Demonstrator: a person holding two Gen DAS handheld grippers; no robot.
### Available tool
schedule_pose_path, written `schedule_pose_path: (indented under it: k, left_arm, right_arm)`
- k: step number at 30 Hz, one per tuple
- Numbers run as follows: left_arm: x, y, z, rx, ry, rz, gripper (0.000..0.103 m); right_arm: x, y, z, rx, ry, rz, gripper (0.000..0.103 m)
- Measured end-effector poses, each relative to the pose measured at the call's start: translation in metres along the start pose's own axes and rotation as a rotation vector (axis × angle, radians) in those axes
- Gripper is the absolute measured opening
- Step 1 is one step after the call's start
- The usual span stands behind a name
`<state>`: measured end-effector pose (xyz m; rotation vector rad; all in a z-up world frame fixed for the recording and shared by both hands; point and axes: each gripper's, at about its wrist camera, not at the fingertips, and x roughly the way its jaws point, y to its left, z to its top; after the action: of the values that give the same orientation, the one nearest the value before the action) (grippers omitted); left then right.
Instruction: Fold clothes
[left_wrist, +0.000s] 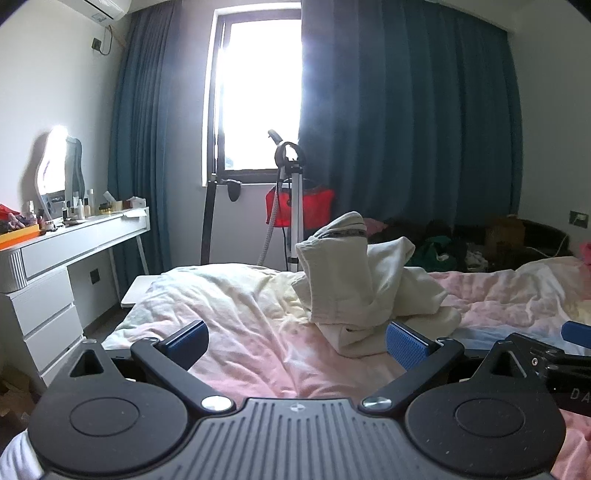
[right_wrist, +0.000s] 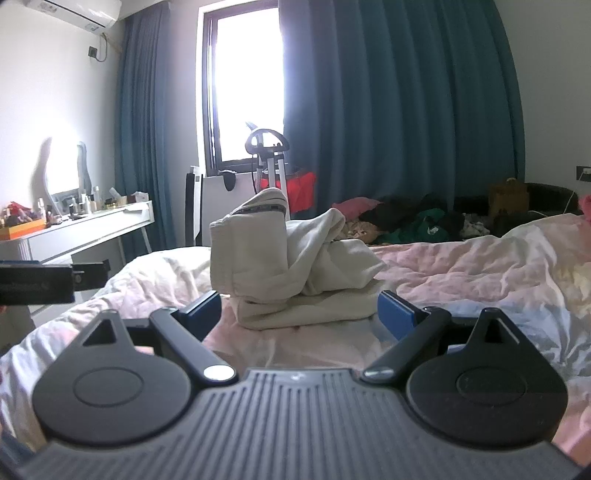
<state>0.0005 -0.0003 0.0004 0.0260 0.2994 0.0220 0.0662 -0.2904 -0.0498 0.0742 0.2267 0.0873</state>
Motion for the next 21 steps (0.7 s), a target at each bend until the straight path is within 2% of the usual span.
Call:
schedule_pose_path:
  k: [3, 5, 7, 11, 21]
  left_arm:
    - [0.004, -0.012, -0.001, 0.045, -0.001, 0.019, 0.103]
    - [0.012, -0.012, 0.004, 0.034, 0.023, 0.006, 0.103]
    - [0.002, -0.006, 0.005, 0.013, -0.007, -0.001, 0.103]
    - [-0.006, 0.002, 0.002, 0.003, -0.016, -0.011, 0.103]
    - [-0.001, -0.001, 0.0, 0.016, -0.002, -0.005, 0.103]
  right_arm:
    - [-0.001, -0.001, 0.001, 0.007, -0.013, 0.001, 0.093]
    - [0.001, -0.001, 0.001, 0.005, -0.013, 0.001, 0.093]
    - [0.003, -0.002, 0.001, 0.004, -0.01, 0.002, 0.093]
    - [0.0, -0.004, -0.004, 0.011, -0.008, -0.001, 0.093]
    - [0.003, -0.006, -0.001, 0.03, 0.003, -0.01, 0.093]
